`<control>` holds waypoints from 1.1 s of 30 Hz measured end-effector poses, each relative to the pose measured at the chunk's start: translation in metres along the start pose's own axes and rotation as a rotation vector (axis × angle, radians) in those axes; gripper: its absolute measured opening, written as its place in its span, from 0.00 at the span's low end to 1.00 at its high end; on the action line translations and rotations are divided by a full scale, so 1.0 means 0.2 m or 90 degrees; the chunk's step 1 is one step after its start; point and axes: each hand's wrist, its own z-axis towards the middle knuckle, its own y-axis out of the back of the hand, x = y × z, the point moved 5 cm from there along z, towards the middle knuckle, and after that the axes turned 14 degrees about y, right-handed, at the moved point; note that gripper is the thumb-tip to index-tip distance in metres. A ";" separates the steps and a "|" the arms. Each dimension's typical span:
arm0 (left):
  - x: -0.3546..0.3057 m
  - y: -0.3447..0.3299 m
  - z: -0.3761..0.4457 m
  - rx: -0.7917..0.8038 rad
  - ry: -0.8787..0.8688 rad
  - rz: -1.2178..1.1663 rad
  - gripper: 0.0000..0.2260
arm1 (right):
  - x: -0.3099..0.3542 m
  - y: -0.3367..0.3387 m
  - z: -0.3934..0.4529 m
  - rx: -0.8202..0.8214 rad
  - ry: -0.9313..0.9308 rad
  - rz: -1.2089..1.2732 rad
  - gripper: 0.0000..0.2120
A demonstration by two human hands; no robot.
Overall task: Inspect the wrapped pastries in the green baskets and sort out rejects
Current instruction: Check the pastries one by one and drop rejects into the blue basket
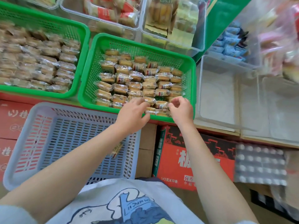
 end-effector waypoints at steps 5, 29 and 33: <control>-0.02 -0.19 0.11 0.140 -0.034 0.208 0.30 | -0.09 -0.14 0.14 0.148 0.014 -0.150 0.10; -0.04 -0.13 0.14 0.218 0.051 0.166 0.29 | -0.12 0.16 -0.02 -0.056 -0.185 0.644 0.06; -0.16 0.08 0.06 0.232 0.162 -0.277 0.20 | -0.03 0.27 -0.10 -0.063 -0.202 0.868 0.08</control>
